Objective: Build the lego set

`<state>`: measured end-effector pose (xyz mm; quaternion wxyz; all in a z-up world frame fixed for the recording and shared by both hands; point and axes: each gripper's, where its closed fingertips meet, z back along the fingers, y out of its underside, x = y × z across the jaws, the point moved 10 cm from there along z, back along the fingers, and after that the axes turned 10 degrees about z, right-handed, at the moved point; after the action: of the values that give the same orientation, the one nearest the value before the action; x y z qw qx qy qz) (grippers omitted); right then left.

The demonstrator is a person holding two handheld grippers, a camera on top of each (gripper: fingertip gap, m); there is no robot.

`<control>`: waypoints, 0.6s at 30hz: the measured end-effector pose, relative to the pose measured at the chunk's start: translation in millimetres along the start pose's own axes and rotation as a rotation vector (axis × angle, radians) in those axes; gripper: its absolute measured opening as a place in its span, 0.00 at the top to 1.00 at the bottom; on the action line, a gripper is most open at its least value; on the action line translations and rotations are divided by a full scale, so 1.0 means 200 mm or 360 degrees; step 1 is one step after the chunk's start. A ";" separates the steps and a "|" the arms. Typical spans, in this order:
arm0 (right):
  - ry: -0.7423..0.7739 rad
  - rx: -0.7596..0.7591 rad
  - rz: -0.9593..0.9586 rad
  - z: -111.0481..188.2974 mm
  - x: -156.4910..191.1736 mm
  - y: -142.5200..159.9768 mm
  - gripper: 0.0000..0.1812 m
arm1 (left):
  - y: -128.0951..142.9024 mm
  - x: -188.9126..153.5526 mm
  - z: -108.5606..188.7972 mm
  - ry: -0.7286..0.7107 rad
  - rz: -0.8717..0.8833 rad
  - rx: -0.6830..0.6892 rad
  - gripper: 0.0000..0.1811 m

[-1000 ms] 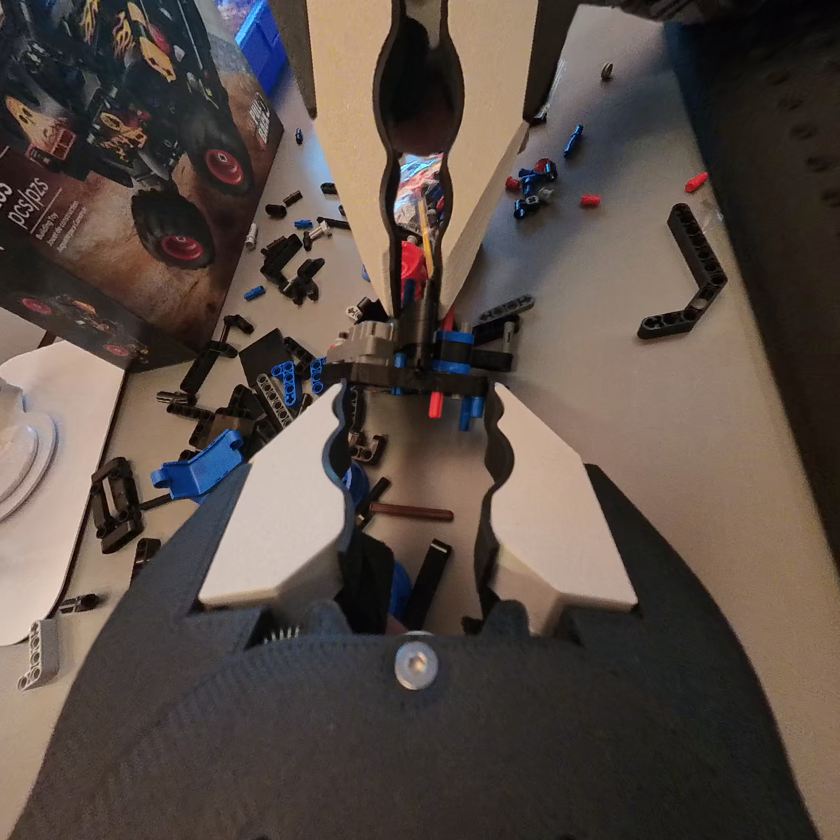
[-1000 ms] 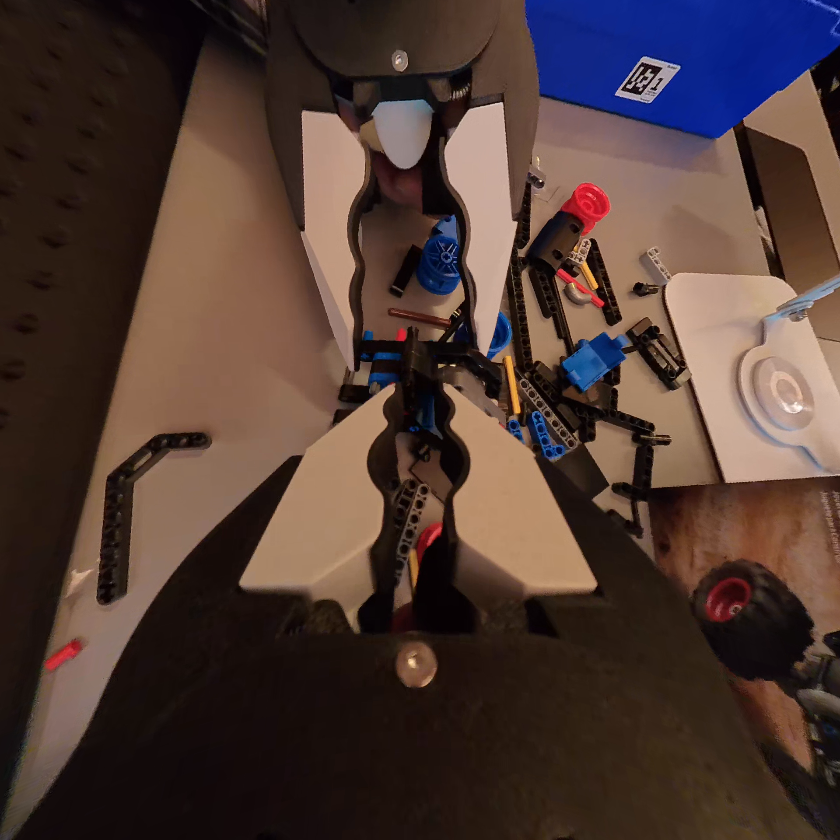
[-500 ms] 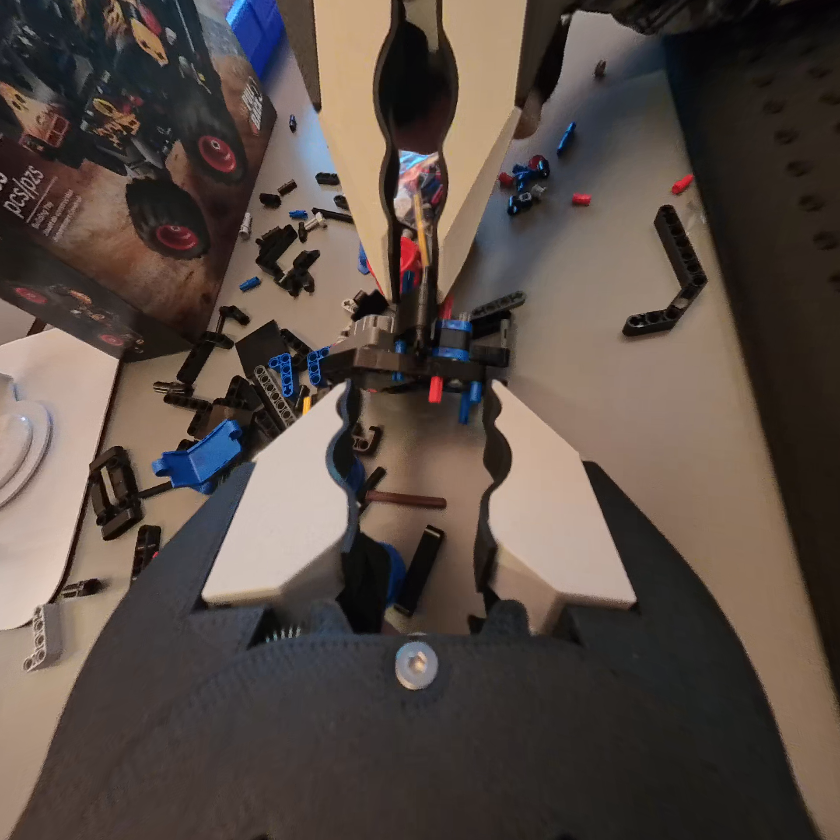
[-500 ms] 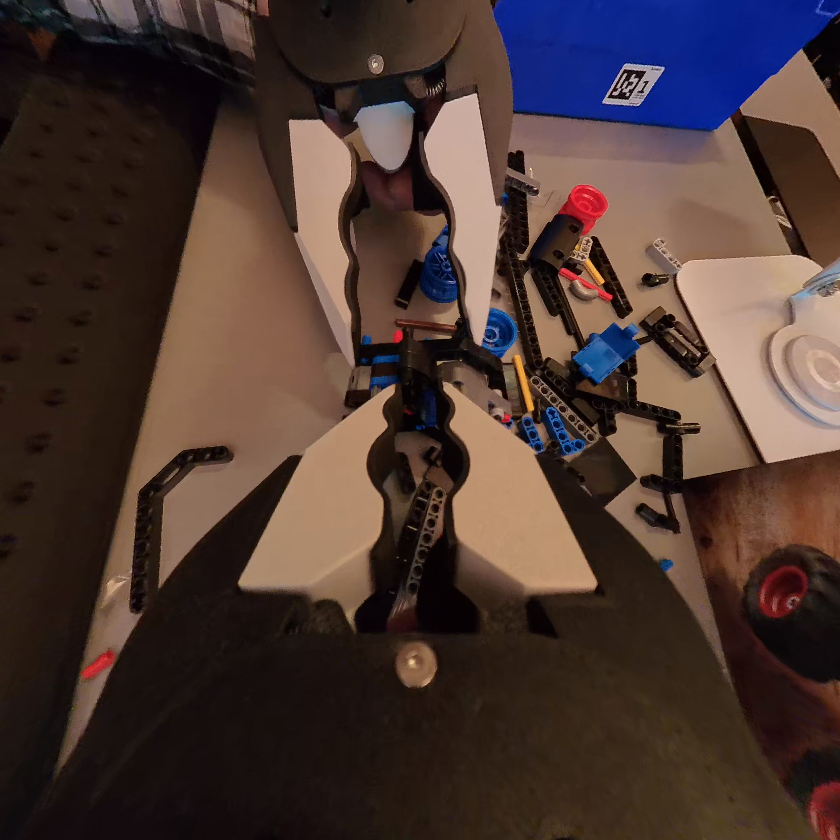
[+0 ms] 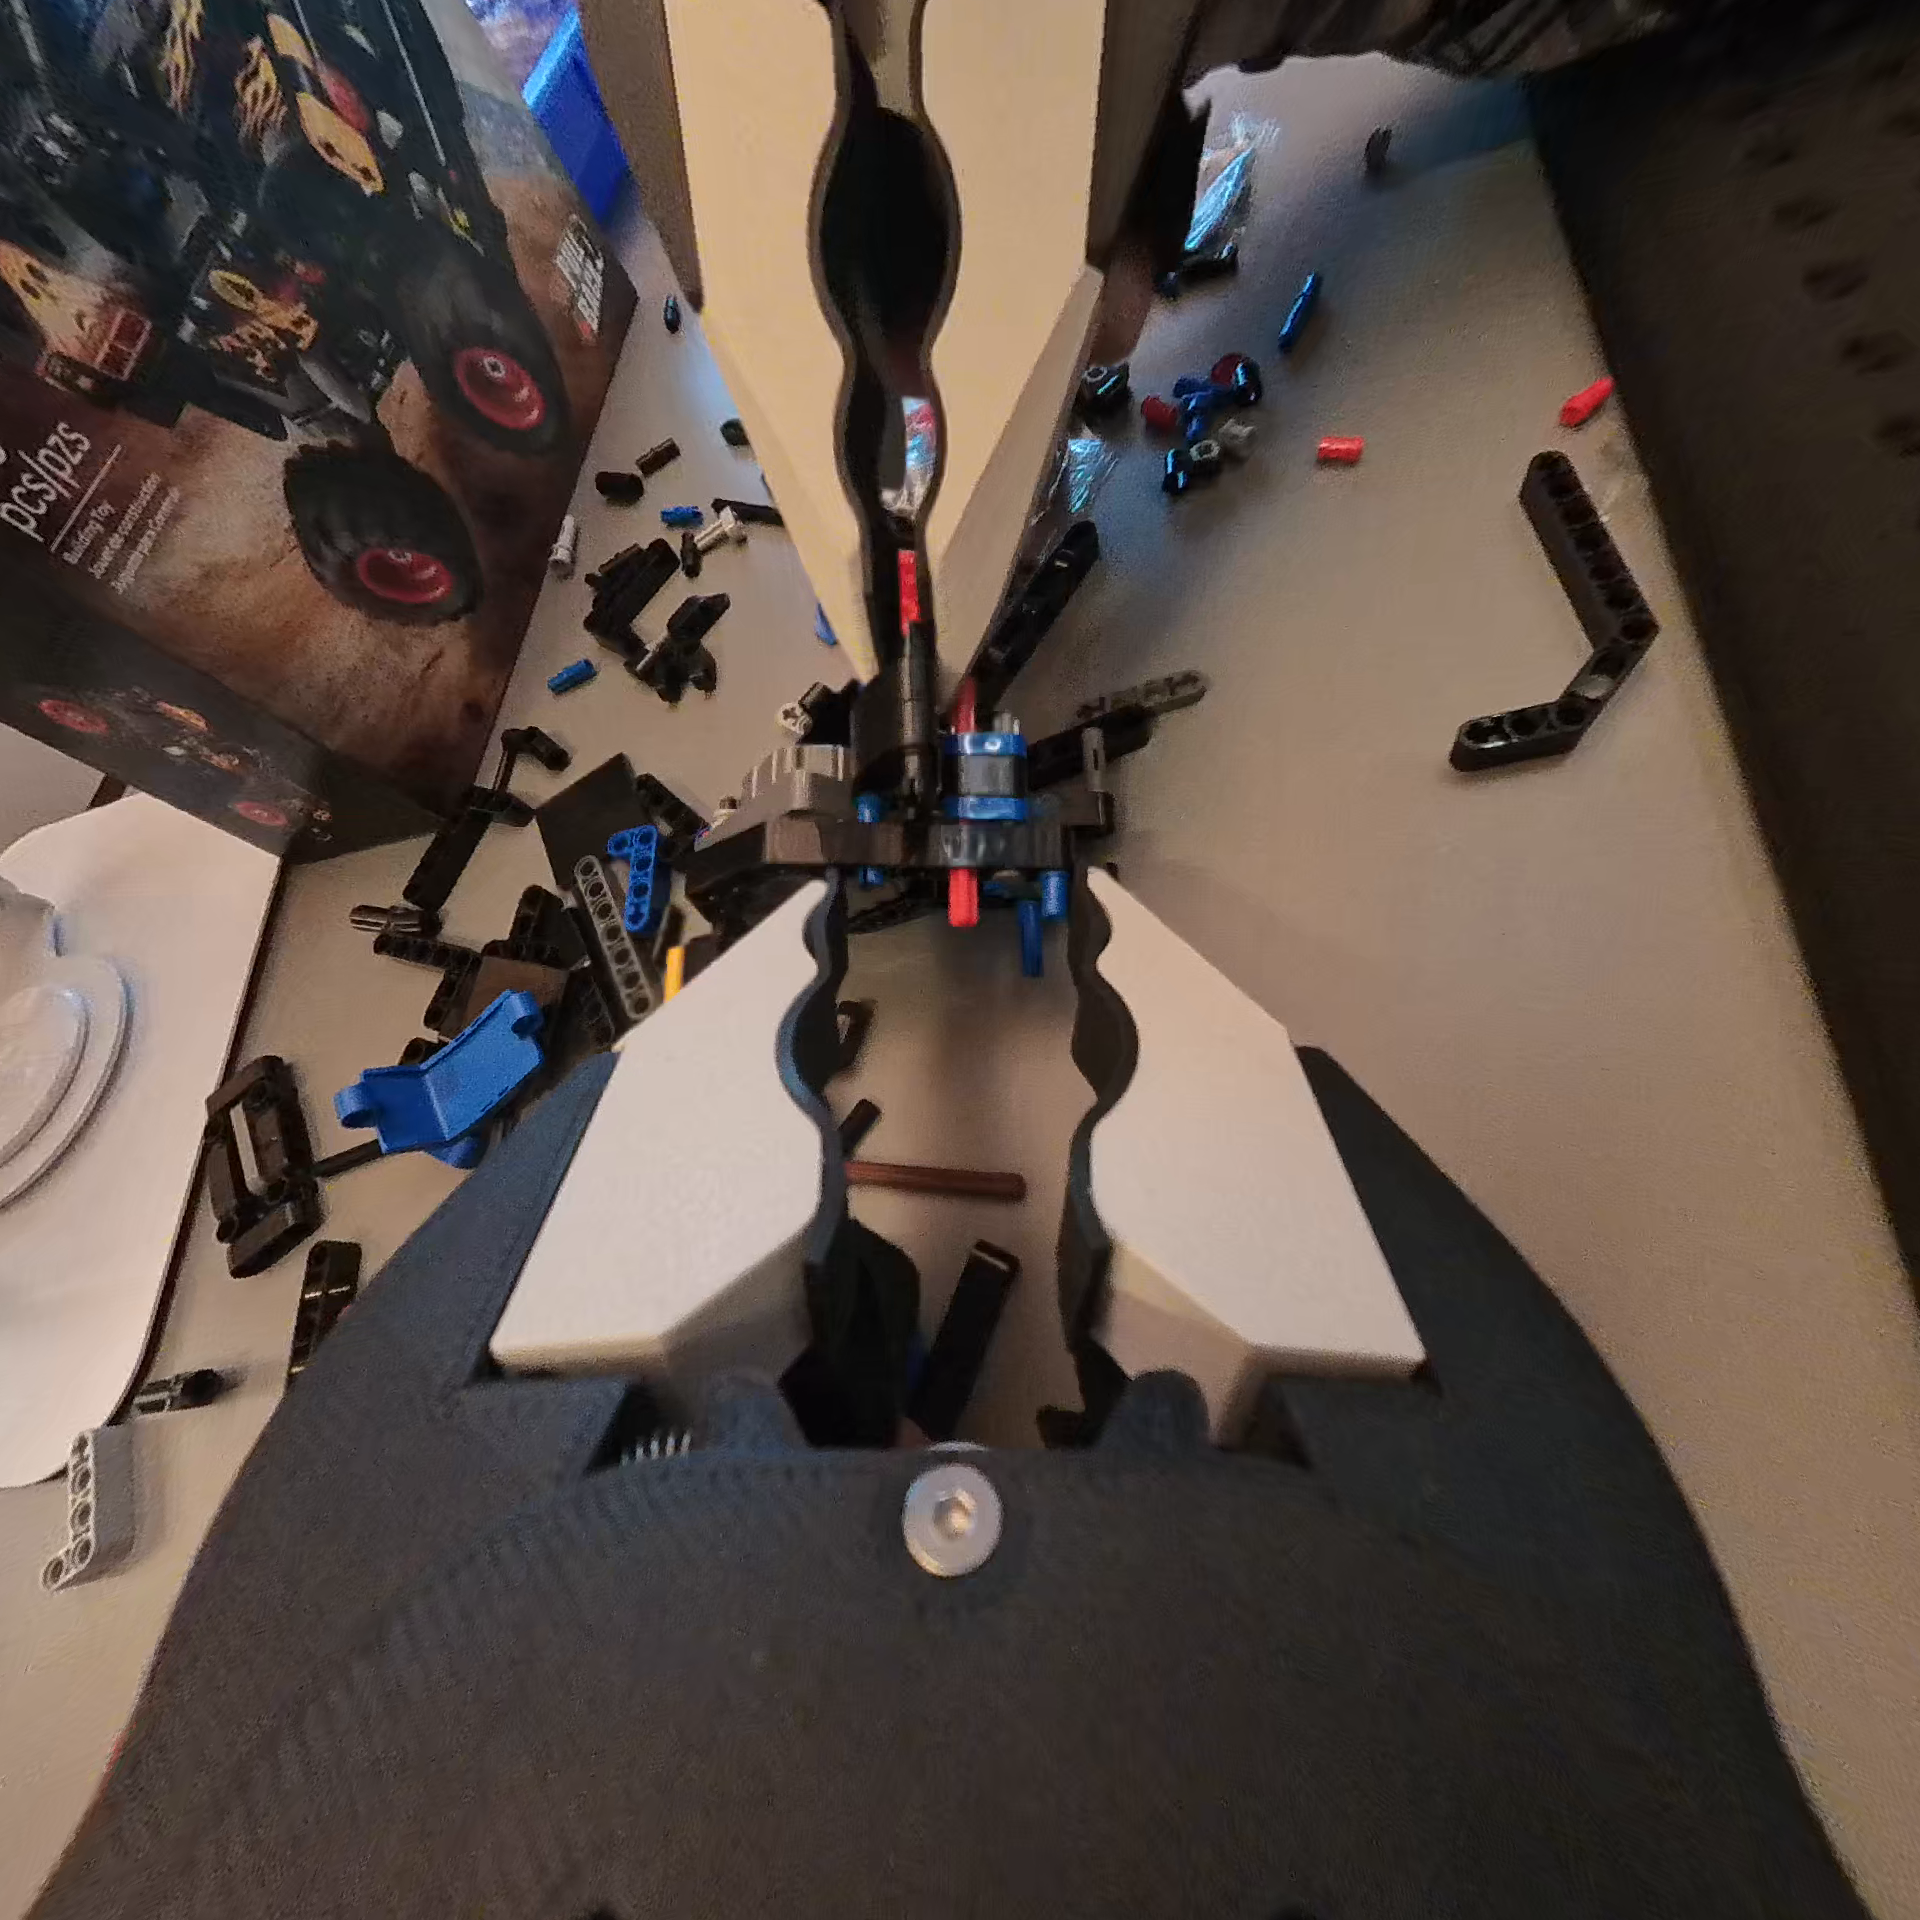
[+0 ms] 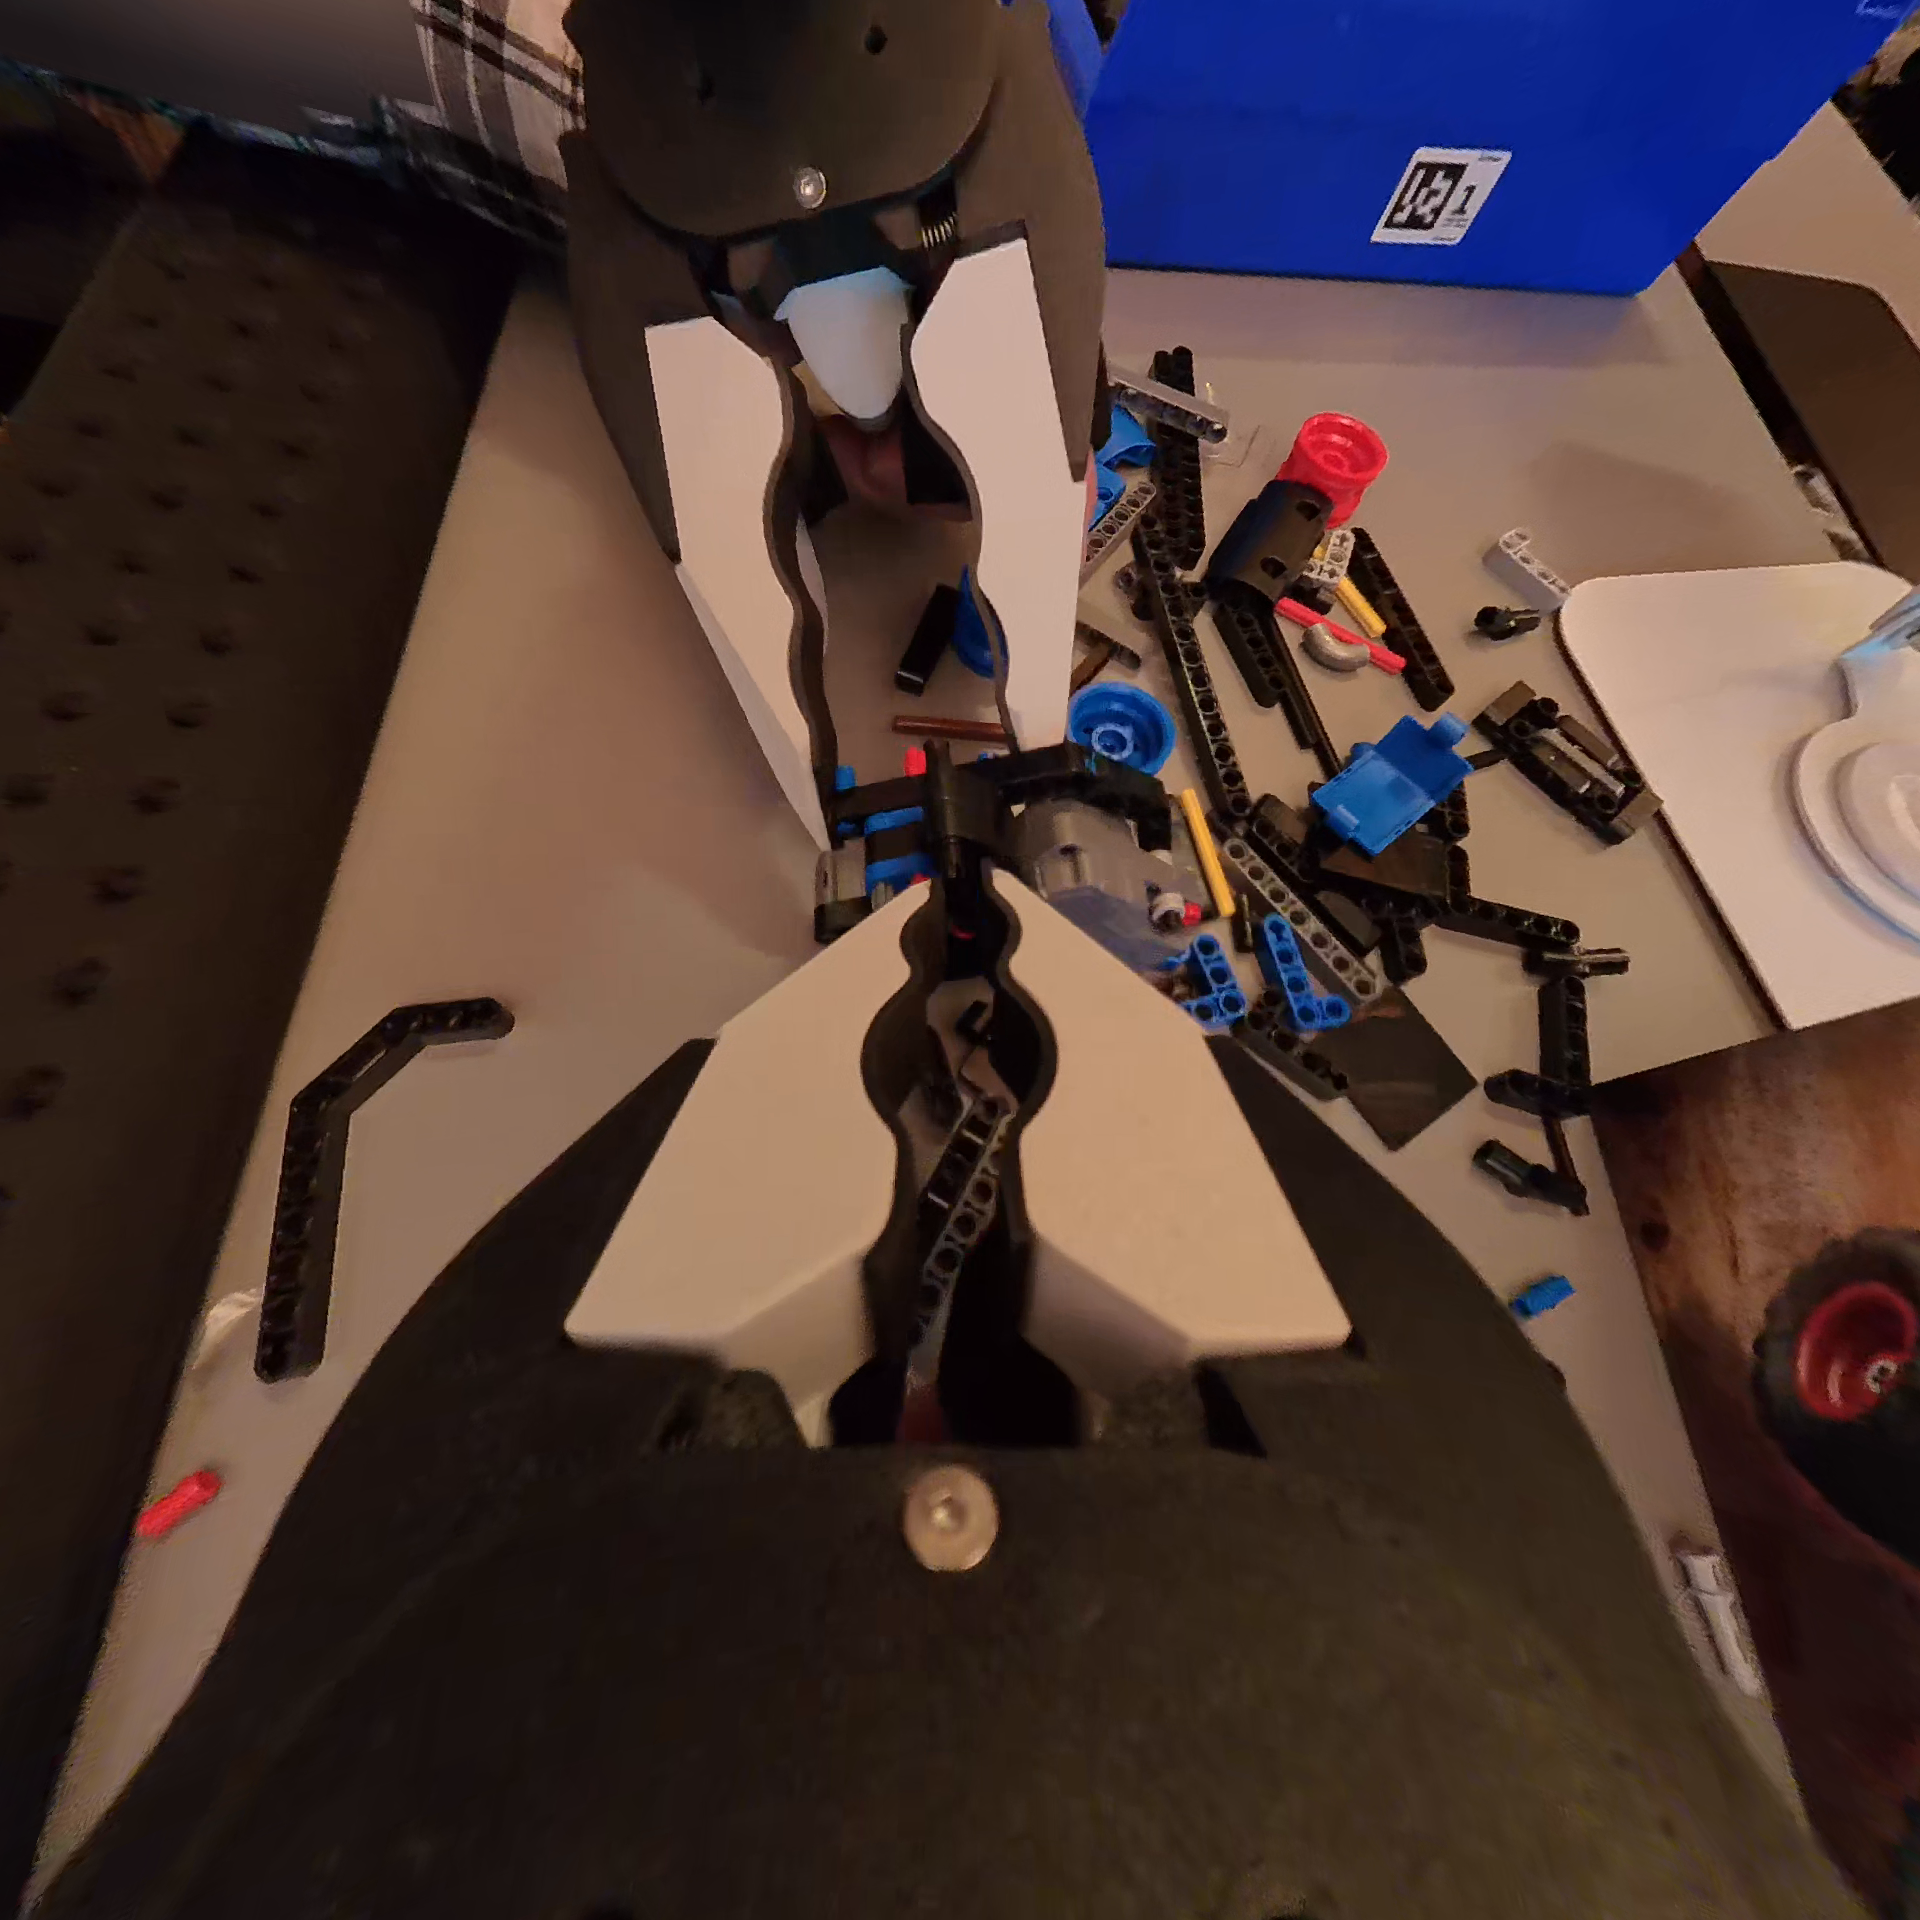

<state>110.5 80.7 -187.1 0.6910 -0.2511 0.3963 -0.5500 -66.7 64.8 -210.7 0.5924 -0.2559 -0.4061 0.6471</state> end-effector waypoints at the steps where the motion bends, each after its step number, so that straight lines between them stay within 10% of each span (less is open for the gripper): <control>1: 0.0004 0.0002 0.0009 0.00 0.00 0.00 0.99 | 0.00 0.00 0.00 0.0002 0.0003 0.0000 0.79; 18: 0.0023 0.0090 0.0020 0.04 0.00 0.01 0.96 | -0.02 -0.01 -0.01 0.0014 -0.0021 0.0026 0.80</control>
<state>118.1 81.2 -183.7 0.6984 -0.2248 0.3871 -0.5584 -62.9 63.7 -209.3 0.6006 -0.2512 -0.3997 0.6453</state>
